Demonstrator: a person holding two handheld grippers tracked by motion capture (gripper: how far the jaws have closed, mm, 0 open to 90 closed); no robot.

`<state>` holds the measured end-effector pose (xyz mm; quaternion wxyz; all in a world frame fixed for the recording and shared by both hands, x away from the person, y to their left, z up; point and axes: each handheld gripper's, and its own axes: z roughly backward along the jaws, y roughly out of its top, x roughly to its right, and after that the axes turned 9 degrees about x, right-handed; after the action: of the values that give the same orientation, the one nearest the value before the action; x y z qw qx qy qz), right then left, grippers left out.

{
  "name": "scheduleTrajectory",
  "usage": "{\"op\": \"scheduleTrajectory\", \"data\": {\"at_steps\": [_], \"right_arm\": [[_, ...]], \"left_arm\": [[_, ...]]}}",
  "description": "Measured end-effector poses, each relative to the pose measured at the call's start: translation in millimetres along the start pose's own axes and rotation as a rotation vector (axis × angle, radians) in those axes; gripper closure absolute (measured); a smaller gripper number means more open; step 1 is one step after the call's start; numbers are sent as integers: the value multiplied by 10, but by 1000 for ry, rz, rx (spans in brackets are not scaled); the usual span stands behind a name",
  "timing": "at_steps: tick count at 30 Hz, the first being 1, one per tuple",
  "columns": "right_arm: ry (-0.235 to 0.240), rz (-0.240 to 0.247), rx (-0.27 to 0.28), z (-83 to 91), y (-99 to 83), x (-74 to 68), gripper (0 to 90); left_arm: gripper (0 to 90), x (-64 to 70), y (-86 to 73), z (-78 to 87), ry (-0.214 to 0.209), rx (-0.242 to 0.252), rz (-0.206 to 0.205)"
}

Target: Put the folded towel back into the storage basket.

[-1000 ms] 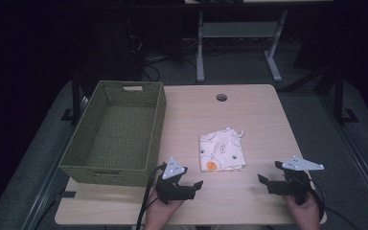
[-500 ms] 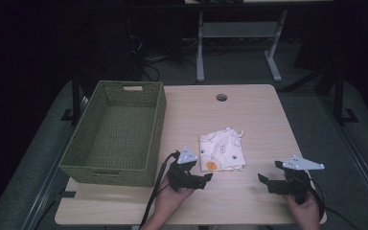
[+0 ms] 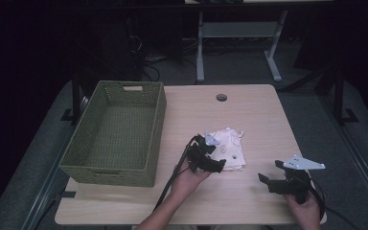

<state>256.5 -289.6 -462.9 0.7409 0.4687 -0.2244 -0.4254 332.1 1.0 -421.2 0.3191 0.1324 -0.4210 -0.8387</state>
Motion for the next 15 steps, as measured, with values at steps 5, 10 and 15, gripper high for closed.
{"op": "scheduleTrajectory", "data": {"at_steps": [5,10,15], "right_arm": [[0,1,4,4,2,21,143],[-4,1,4,16,-6,14,143],[-3,-1,6,2,-10,18,143]], "left_arm": [[323,-45,125,-218,49,-72,-34],[360,-141,185,-399,20,-119,37],[389,-166,242,-580,63,-181,35]]}}
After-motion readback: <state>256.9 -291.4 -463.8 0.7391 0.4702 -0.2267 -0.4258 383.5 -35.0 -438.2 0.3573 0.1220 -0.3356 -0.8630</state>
